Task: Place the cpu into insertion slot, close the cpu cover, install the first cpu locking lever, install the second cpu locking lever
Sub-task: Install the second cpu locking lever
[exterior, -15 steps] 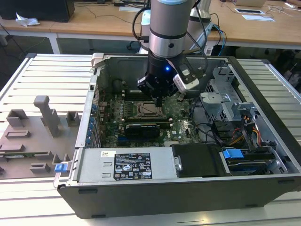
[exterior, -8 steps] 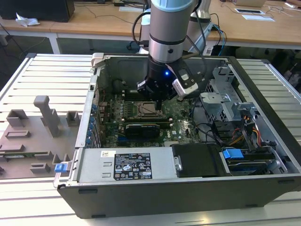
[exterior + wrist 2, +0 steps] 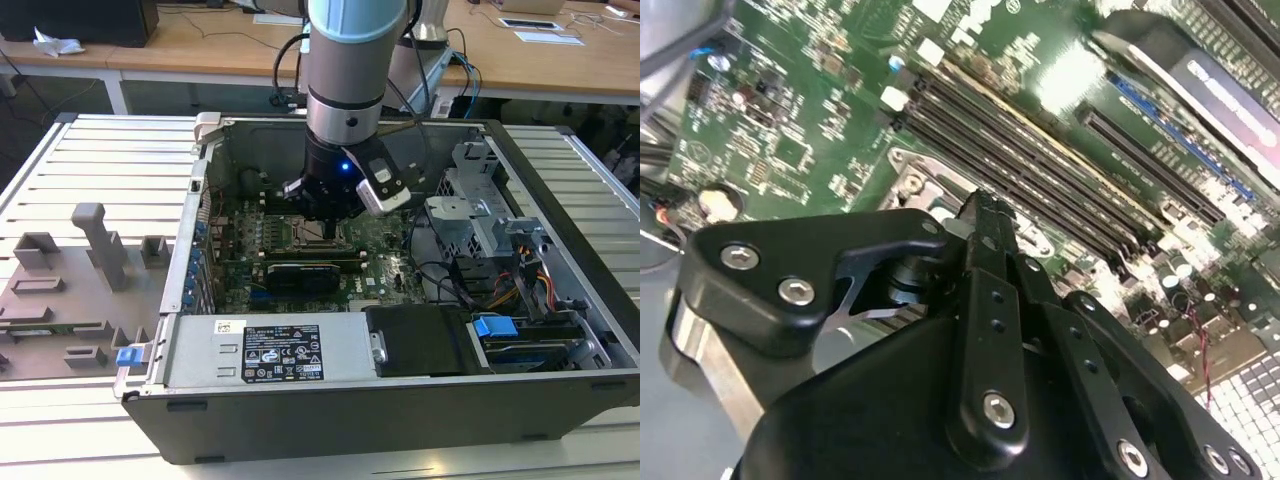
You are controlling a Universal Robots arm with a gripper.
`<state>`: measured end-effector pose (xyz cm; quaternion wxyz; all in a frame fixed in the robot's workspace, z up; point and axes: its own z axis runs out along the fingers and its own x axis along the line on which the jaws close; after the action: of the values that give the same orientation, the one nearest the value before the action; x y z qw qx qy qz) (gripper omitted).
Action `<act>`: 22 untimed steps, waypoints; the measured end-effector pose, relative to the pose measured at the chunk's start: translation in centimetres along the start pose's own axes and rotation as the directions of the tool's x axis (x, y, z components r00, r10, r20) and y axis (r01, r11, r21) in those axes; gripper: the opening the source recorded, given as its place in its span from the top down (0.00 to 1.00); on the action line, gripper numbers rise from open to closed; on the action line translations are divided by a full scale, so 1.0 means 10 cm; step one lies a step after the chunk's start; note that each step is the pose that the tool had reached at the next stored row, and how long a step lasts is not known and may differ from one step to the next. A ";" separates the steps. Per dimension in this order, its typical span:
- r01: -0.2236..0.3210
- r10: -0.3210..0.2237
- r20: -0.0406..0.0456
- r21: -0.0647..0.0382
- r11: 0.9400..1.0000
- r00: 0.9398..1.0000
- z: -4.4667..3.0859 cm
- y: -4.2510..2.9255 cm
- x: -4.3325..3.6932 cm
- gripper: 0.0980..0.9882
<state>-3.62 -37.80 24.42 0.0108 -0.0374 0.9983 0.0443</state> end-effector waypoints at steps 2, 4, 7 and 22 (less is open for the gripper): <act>0.000 0.000 0.001 -0.011 1.000 1.000 0.006 -0.004 0.045 0.99; 0.000 0.001 0.002 -0.028 1.000 1.000 0.016 -0.015 0.096 0.99; -0.001 0.001 0.004 -0.050 0.999 1.000 0.026 -0.032 0.143 0.99; 0.040 -0.040 0.004 -0.097 0.994 0.999 0.308 -0.118 0.471 0.99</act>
<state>-8.18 -39.05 21.13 0.0110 -0.0577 0.9940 0.0927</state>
